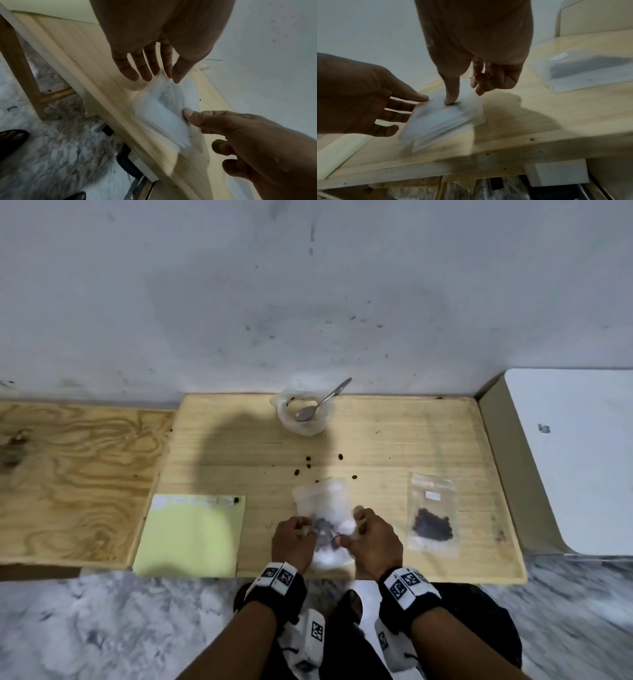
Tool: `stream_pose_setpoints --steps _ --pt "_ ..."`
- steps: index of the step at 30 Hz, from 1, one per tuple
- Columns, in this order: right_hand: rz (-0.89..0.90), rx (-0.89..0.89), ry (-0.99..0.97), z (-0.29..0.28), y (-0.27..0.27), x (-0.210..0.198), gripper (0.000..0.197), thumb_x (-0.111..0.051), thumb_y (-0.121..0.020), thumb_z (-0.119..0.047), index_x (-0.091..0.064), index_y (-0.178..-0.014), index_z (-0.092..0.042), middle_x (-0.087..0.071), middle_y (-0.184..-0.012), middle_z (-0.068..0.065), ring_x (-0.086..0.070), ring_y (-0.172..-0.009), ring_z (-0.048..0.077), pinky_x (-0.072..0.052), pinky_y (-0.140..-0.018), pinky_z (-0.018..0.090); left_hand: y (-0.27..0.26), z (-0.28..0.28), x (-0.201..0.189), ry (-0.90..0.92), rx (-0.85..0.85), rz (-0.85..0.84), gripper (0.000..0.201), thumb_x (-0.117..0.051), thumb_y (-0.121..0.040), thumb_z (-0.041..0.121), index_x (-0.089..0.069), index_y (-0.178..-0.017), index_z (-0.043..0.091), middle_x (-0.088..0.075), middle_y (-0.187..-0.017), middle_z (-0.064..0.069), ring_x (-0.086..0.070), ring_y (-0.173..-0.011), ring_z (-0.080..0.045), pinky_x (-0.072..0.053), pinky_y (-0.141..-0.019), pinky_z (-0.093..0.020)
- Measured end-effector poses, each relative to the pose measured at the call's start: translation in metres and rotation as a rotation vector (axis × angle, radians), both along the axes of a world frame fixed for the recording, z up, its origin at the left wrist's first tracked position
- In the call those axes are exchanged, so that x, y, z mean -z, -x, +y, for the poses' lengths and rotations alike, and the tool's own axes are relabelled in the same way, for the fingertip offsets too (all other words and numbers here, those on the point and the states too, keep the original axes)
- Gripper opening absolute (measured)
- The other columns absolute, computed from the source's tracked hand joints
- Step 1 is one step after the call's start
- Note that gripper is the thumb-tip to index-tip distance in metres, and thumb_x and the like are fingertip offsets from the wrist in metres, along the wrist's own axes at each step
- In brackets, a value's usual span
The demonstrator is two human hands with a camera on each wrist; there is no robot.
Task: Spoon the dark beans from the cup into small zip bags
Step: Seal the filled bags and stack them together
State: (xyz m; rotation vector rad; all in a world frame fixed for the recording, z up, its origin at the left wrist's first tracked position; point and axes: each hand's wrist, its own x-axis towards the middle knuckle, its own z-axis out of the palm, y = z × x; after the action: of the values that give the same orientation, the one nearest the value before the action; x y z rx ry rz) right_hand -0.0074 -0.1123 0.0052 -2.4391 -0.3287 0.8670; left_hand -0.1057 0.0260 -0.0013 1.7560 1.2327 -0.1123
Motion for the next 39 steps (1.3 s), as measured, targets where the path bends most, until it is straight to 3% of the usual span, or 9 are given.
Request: stream_pose_setpoints --steps 8,14,18,22,25,30,35,37,39 --pt "0.022 0.175 -0.205 0.000 0.002 -0.001 0.023 -0.077 -0.077 -0.015 -0.057 -0.074 -0.028 -0.066 -0.089 -0.006 -0.062 -0.085 0.017 -0.046 -0.073 0.027 0.002 0.003 -0.006 0.040 -0.053 -0.079 0.020 -0.072 -0.082 0.013 -0.072 -0.102 0.011 -0.066 -0.100 -0.001 -0.062 -0.095 -0.019 -0.046 -0.082 -0.024" --pt "0.159 0.244 -0.489 0.005 0.001 -0.016 0.018 -0.074 -0.082 0.002 -0.064 -0.080 -0.012 -0.059 -0.063 -0.006 -0.053 -0.059 0.006 -0.043 -0.064 0.019 0.008 0.003 -0.012 0.082 -0.139 -0.220 0.015 -0.073 -0.081 0.014 -0.071 -0.095 0.019 -0.067 -0.107 0.002 -0.064 -0.094 -0.017 -0.049 -0.082 -0.026" --pt "0.375 0.213 -0.599 0.023 0.008 -0.042 0.017 -0.068 -0.087 0.006 -0.059 -0.085 -0.008 -0.056 -0.056 -0.005 -0.043 -0.042 0.000 -0.034 -0.043 0.012 0.026 0.023 -0.021 0.120 -0.184 -0.431 0.017 -0.074 -0.080 0.013 -0.068 -0.078 0.029 -0.071 -0.086 0.010 -0.065 -0.081 -0.012 -0.051 -0.071 -0.028" --pt "0.478 0.169 -0.591 0.069 0.026 -0.049 0.018 -0.068 -0.088 0.005 -0.055 -0.085 -0.007 -0.043 -0.056 0.000 -0.035 -0.043 0.009 -0.030 -0.041 0.015 0.049 0.066 -0.039 0.211 -0.228 -0.554 0.021 -0.068 -0.080 -0.003 -0.070 -0.082 0.018 -0.067 -0.072 0.009 -0.058 -0.060 -0.001 -0.045 -0.057 -0.018" --pt "0.522 0.120 -0.588 0.115 0.049 -0.049 0.020 -0.066 -0.090 0.004 -0.051 -0.084 -0.009 -0.030 -0.059 0.004 -0.026 -0.044 0.010 -0.027 -0.041 0.016 0.073 0.112 -0.044 0.340 -0.381 -0.566 0.027 -0.060 -0.081 -0.016 -0.069 -0.090 0.008 -0.065 -0.073 -0.002 -0.053 -0.047 -0.009 -0.042 -0.047 -0.019" --pt "0.508 0.063 -0.540 0.193 0.095 -0.049 0.013 -0.068 -0.089 0.001 -0.059 -0.088 -0.008 -0.046 -0.055 0.000 -0.034 -0.039 0.009 -0.029 -0.039 0.016 0.126 0.201 -0.047 0.403 -0.454 -0.594 0.026 -0.055 -0.085 -0.016 -0.066 -0.098 0.004 -0.067 -0.070 -0.015 -0.053 -0.045 -0.022 -0.040 -0.043 -0.022" --pt "0.147 -0.035 -0.363 0.249 0.138 -0.006 0.019 -0.069 -0.085 -0.004 -0.070 -0.084 -0.022 -0.066 -0.081 -0.017 -0.063 -0.079 0.011 -0.044 -0.072 0.014 0.169 0.292 -0.048 0.260 -0.629 -0.604 0.027 -0.058 -0.082 -0.015 -0.070 -0.090 0.008 -0.067 -0.087 -0.024 -0.064 -0.070 -0.030 -0.055 -0.069 -0.044" --pt "0.073 -0.083 -0.269 0.266 0.152 0.004 0.019 -0.068 -0.085 -0.013 -0.073 -0.098 -0.025 -0.068 -0.090 -0.018 -0.066 -0.094 0.010 -0.039 -0.076 0.006 0.182 0.324 -0.043 0.204 -0.672 -0.584 0.023 -0.065 -0.080 -0.008 -0.072 -0.086 0.013 -0.066 -0.088 -0.024 -0.064 -0.078 -0.035 -0.054 -0.078 -0.053" --pt "0.059 -0.055 -0.198 0.280 0.160 0.007 0.031 -0.067 -0.086 -0.022 -0.070 -0.116 -0.029 -0.070 -0.095 -0.012 -0.067 -0.103 0.014 -0.045 -0.080 0.014 0.193 0.349 -0.037 0.172 -0.694 -0.573 0.022 -0.070 -0.072 0.001 -0.075 -0.080 0.021 -0.067 -0.092 -0.024 -0.064 -0.087 -0.040 -0.053 -0.084 -0.060"
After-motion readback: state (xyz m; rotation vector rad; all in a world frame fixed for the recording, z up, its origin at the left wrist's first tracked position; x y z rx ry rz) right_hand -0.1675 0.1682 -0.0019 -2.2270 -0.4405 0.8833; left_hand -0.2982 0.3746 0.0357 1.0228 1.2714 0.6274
